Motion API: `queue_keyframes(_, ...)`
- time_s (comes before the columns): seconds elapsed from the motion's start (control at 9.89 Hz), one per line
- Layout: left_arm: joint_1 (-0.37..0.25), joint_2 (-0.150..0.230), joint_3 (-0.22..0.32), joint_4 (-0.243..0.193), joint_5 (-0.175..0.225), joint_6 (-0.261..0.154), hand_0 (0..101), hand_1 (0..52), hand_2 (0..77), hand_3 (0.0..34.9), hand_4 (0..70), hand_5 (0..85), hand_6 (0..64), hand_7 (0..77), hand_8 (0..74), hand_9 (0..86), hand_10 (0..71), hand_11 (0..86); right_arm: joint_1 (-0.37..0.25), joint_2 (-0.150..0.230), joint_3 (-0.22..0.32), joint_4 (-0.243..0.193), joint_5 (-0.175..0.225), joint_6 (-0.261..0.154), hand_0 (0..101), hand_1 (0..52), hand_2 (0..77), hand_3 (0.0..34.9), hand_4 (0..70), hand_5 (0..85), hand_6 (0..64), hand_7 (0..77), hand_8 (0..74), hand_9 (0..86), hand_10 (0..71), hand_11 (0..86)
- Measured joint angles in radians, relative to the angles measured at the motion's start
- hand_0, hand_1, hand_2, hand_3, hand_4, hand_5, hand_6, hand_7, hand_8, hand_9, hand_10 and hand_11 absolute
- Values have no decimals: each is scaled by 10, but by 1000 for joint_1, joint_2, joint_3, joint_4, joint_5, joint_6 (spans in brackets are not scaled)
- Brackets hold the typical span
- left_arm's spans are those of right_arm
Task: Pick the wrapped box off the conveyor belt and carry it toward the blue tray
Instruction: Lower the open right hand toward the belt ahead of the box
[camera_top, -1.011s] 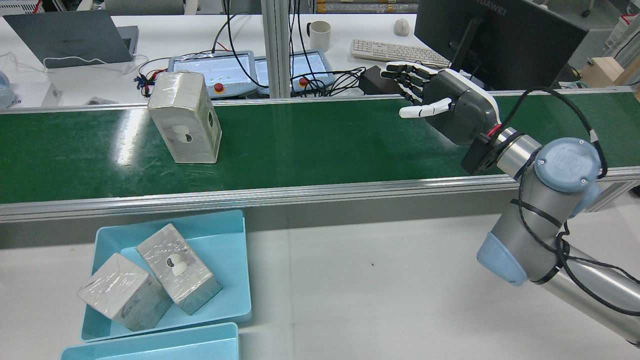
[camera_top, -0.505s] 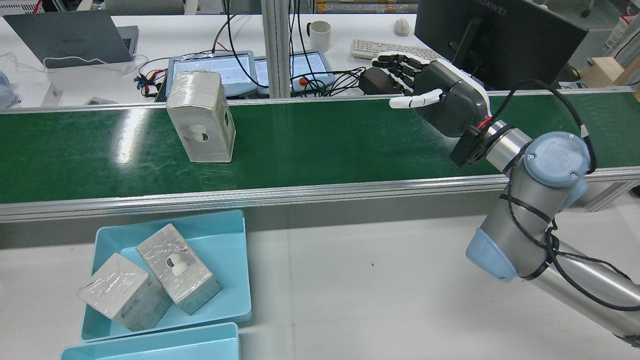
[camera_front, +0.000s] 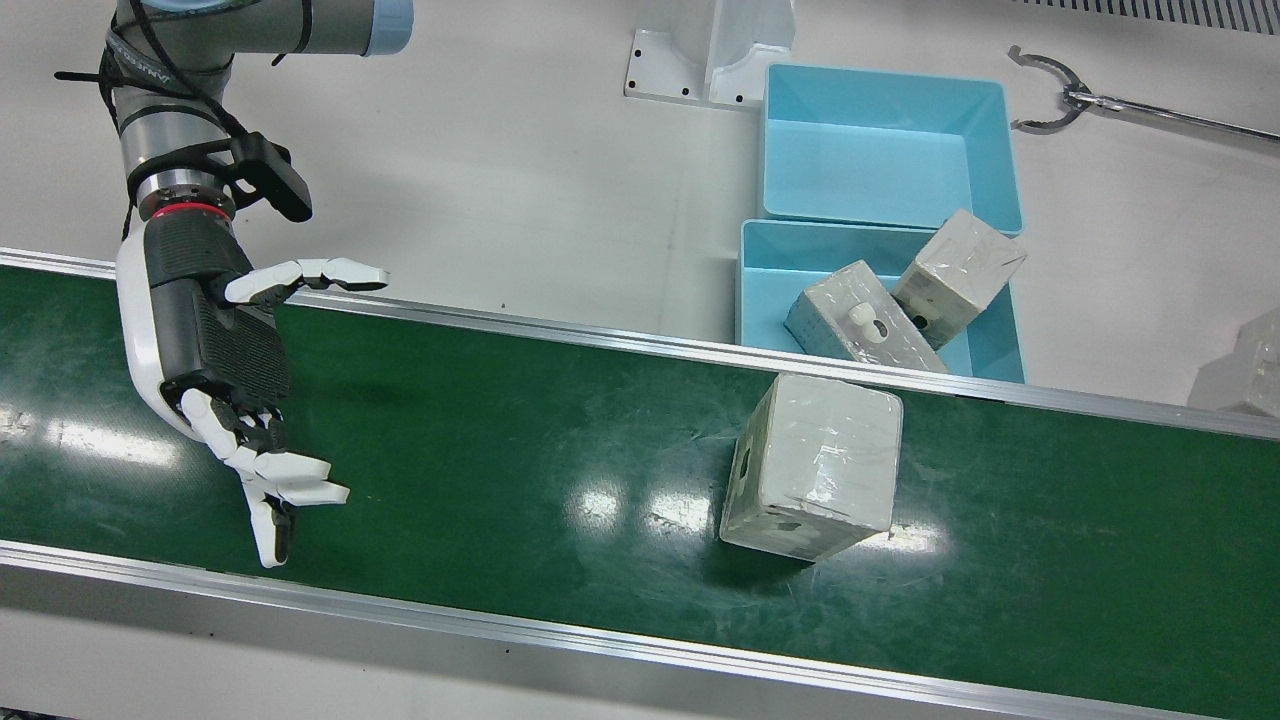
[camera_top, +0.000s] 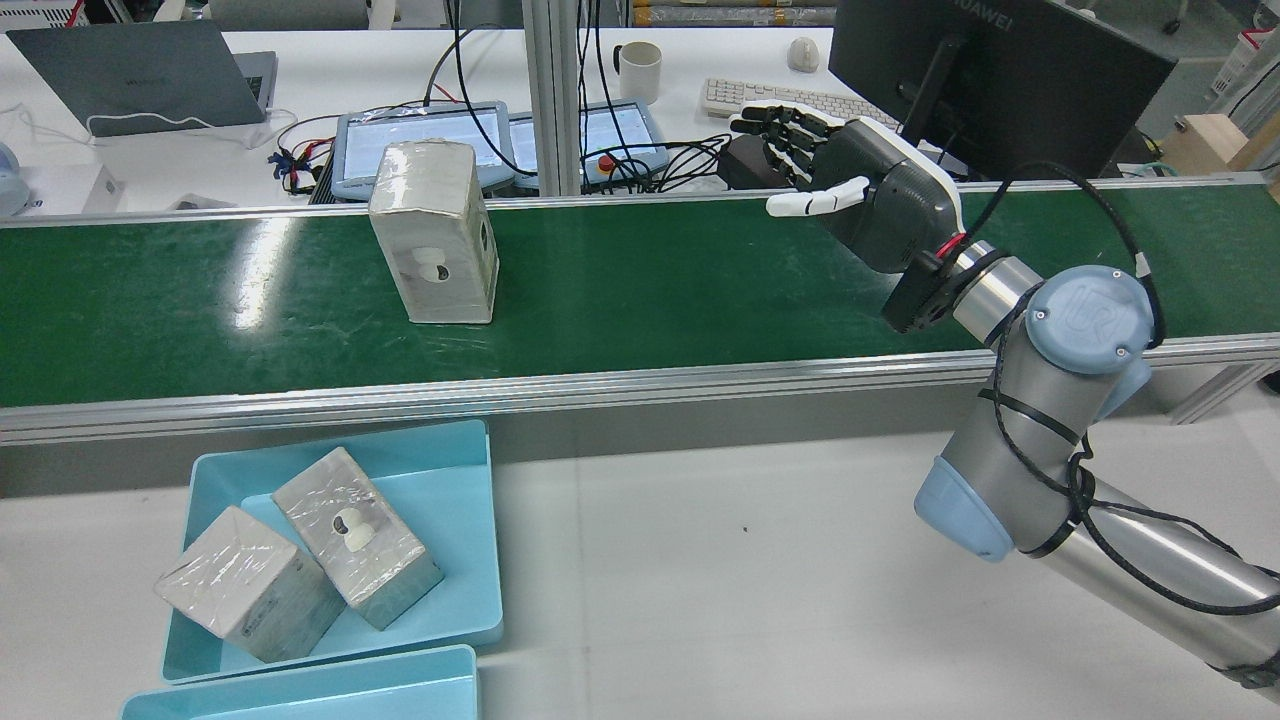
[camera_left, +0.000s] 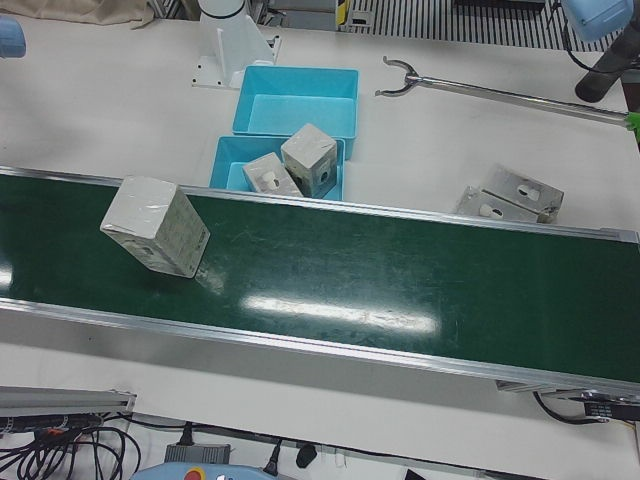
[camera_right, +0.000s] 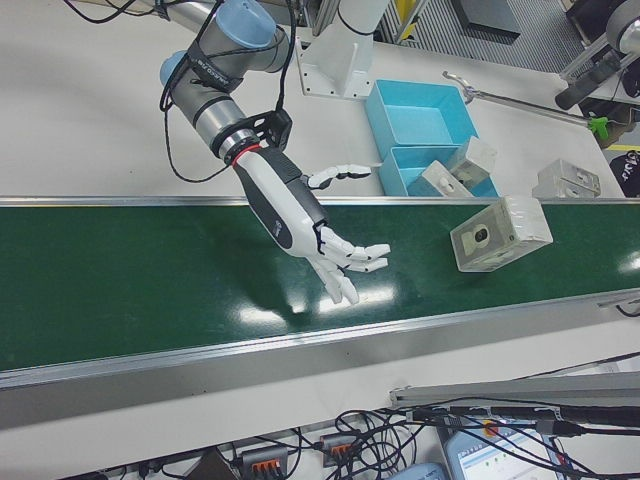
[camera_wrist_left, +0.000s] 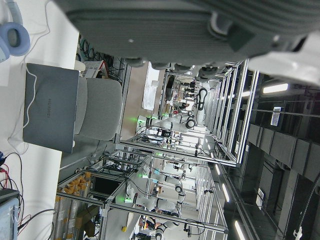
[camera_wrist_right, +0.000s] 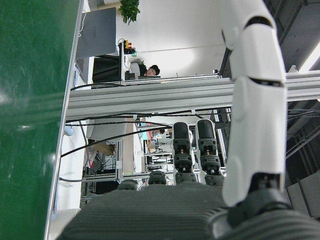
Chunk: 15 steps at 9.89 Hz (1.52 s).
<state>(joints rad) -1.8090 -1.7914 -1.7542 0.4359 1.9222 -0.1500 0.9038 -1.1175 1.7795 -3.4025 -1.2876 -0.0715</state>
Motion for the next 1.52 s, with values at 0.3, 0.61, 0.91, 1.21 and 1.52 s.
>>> queue_keyframes(0.3, 0, 0, 0, 0, 0, 0, 0, 0, 5, 0, 0, 11, 0, 5, 5, 0, 5, 0, -12, 2, -29, 43, 1, 1, 485, 136, 164, 45, 153, 245, 49, 213, 5, 33, 0, 16)
queue_keyframes(0.61, 0, 0, 0, 0, 0, 0, 0, 0, 5, 0, 0, 11, 0, 5, 5, 0, 5, 0, -25, 2, -33, 49, 1, 1, 483, 153, 169, 45, 153, 245, 55, 218, 5, 38, 0, 16)
queue_keyframes(0.91, 0, 0, 0, 0, 0, 0, 0, 0, 5, 0, 0, 11, 0, 5, 5, 0, 5, 0, -28, 2, -33, 49, 1, 0, 484, 153, 169, 61, 153, 245, 60, 224, 5, 38, 0, 16)
queue_keyframes(1.21, 0, 0, 0, 0, 0, 0, 0, 0, 5, 0, 0, 11, 0, 5, 5, 0, 0, 0, -30, 2, -31, 49, 1, 0, 484, 153, 169, 66, 153, 245, 60, 229, 5, 38, 0, 16)
queue_keyframes(1.52, 0, 0, 0, 0, 0, 0, 0, 0, 11, 0, 0, 11, 0, 5, 5, 0, 5, 0, -32, 2, -33, 49, 1, 0, 483, 158, 180, 72, 153, 245, 60, 224, 5, 38, 0, 16)
